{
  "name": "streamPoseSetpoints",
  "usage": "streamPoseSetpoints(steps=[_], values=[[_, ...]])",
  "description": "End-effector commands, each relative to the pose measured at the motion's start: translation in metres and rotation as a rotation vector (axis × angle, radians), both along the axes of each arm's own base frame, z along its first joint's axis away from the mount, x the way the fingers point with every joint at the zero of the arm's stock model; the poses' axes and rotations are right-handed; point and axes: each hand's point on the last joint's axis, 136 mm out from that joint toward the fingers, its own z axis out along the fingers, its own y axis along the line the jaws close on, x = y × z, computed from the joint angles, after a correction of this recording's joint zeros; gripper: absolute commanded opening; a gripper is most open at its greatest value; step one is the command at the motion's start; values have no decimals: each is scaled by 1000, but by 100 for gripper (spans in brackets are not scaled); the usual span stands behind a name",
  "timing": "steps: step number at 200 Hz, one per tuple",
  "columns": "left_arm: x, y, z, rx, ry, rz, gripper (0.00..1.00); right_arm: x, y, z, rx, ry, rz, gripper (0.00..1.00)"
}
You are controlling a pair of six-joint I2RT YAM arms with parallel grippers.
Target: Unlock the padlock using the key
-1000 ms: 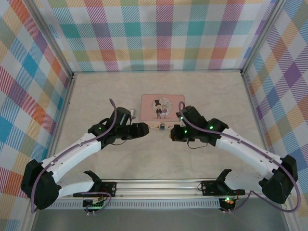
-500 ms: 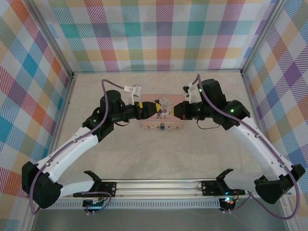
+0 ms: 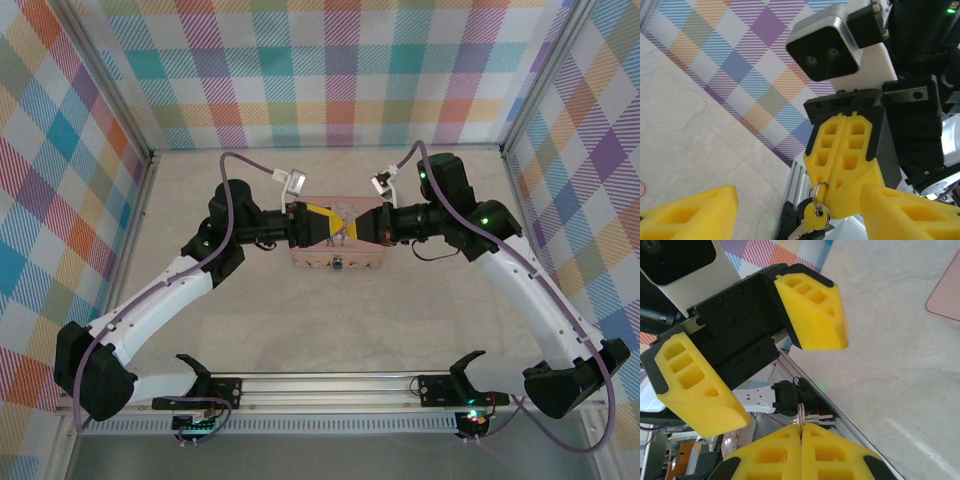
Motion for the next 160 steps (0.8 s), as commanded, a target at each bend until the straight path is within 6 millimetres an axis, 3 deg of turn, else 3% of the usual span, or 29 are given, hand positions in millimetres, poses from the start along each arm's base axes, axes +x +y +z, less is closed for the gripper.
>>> streamPoseSetpoints(steps=[1,84,160], values=[[-11,-4,26,-46,-101,-73,63,-3,4,15,64,-3,33,1],[-30,-14,26,-30,-120,-156,43,8,1,16,77,18,12,2],[-33,-16,21,-15,-124,-163,35,12,-2,14,92,35,-5,2]])
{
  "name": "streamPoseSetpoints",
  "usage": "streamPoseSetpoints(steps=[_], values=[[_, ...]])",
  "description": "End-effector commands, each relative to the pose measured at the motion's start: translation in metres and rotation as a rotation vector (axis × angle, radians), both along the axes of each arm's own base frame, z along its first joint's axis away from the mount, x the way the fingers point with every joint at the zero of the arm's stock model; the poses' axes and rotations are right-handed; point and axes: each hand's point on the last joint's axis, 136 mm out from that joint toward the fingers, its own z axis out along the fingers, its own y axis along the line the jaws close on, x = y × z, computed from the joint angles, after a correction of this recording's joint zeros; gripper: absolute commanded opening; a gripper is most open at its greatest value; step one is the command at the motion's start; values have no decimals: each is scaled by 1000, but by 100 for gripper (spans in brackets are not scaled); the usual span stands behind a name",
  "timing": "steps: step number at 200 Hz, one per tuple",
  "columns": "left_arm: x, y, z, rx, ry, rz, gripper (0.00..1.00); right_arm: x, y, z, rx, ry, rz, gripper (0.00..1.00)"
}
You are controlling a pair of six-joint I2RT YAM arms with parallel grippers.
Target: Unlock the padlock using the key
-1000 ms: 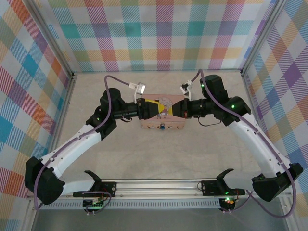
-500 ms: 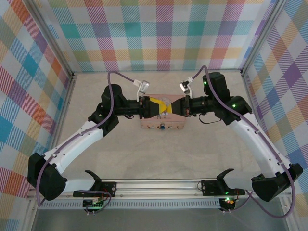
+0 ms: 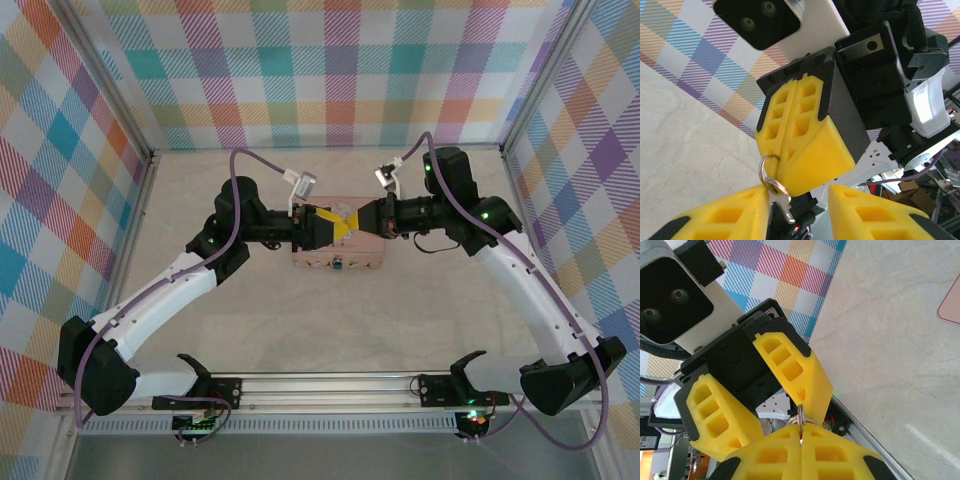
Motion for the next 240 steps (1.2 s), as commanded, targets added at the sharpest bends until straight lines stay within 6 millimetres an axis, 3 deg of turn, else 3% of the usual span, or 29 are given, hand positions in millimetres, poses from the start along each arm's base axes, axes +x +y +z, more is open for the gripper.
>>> streamPoseSetpoints(steps=[1,30,69,90,169,240], values=[[-11,-2,17,-22,-58,-38,35,0,0,6,31,-8,11,2],[-6,-3,16,-17,-56,-17,41,-2,0,5,33,-4,12,1],[-5,-7,19,-27,-63,-19,38,-4,-2,5,32,-6,10,1],[-2,-9,18,-22,-64,-12,48,-4,-2,5,35,-5,12,1],[5,-12,9,6,-53,18,50,-7,-3,8,48,-12,16,1],[1,-10,13,1,-70,9,25,-4,-7,6,47,-6,-2,2]])
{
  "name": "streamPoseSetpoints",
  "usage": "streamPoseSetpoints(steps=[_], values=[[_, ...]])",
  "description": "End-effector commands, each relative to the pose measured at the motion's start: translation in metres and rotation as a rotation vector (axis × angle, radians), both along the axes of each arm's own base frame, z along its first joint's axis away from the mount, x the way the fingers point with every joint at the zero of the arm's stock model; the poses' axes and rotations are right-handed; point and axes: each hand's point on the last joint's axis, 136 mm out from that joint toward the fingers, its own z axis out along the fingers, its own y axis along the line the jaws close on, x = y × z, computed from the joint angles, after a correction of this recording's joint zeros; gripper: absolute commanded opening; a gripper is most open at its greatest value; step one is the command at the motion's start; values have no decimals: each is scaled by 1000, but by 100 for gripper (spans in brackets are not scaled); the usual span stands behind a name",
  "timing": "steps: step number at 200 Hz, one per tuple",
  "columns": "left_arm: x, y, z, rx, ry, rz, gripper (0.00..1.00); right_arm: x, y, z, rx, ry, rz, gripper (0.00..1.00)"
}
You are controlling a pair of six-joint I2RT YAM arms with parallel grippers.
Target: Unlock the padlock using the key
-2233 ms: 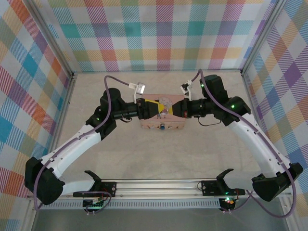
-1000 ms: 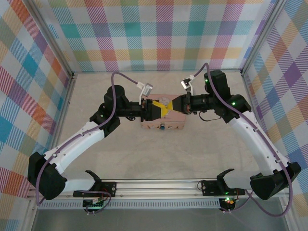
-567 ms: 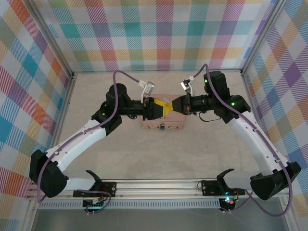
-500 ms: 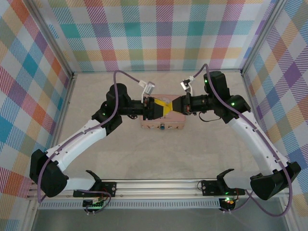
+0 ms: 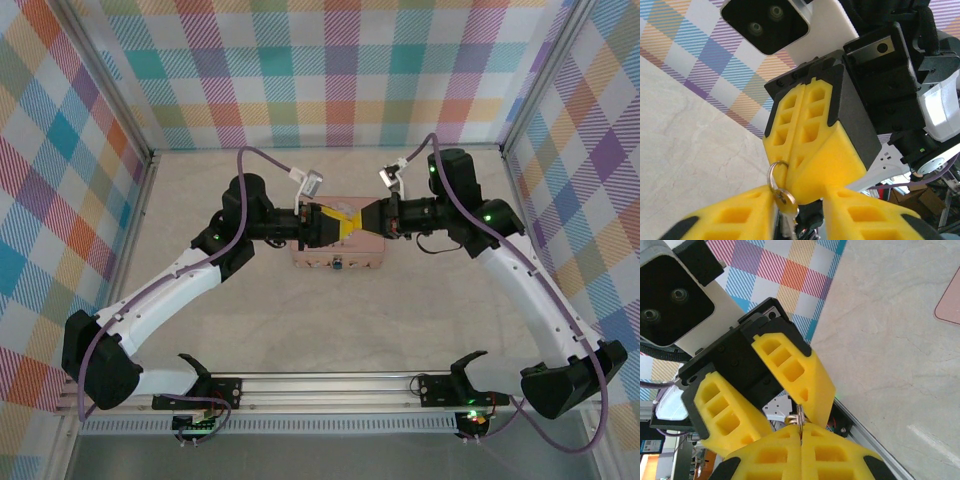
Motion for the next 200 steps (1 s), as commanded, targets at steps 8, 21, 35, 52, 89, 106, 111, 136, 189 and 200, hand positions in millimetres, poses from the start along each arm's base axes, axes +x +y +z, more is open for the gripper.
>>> streamPoseSetpoints(steps=[8,21,35,52,89,106,111,136,189,200], values=[[-5,-1,16,-24,-56,-9,23,-6,-2,9,34,-20,15,2],[-4,-1,16,-23,-56,-8,21,-7,-2,8,34,-22,14,2],[-4,-1,16,-22,-57,-7,17,-7,-3,7,32,-21,10,2],[-4,0,16,-17,-57,-2,15,-7,-5,8,30,-25,5,2],[-6,3,9,14,-62,12,9,-7,-8,7,29,-28,-1,2],[-8,5,8,22,-64,14,7,-7,-7,5,32,-26,4,2],[-8,5,8,24,-64,16,7,-7,-7,6,33,-28,4,2],[-8,6,9,29,-65,19,3,-7,-7,5,36,-29,8,2],[-11,8,5,41,-56,14,0,-9,-8,8,49,-60,13,15],[-12,8,5,38,-51,6,0,-8,-9,9,53,-83,-1,26]])
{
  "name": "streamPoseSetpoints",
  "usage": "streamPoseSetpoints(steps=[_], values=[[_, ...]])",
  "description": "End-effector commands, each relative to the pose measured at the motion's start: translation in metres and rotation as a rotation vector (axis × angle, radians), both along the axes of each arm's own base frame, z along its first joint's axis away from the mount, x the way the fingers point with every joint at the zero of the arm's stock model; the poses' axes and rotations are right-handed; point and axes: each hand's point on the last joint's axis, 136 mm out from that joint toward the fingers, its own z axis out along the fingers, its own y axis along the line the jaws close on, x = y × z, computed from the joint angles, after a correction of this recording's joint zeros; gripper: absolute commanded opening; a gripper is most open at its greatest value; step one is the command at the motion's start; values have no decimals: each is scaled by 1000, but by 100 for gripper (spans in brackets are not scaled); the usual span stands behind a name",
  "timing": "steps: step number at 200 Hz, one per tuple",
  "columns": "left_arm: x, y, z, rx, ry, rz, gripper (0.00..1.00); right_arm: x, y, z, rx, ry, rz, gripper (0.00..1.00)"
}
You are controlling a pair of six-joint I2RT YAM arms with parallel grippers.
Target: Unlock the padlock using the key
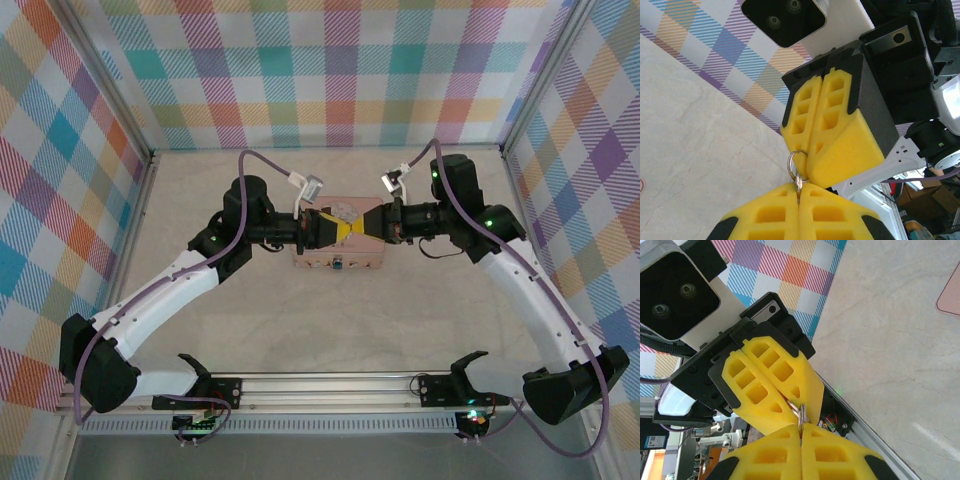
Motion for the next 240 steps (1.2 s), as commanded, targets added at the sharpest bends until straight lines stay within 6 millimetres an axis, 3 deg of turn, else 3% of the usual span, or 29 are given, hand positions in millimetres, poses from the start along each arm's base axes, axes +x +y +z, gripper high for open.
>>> streamPoseSetpoints(steps=[1,30,120,159,240], values=[[-12,4,18,-23,-43,-23,0,-2,-4,16,41,-89,-9,27],[-17,3,23,-38,-40,-53,0,-3,-6,22,77,-146,-14,43],[-28,-1,35,-82,-20,-125,0,-7,8,21,175,-141,75,52],[-26,-5,33,-76,-10,-131,0,-12,11,25,204,-147,105,34],[-21,-9,33,-71,-6,-130,0,-21,12,24,205,-157,157,11]])
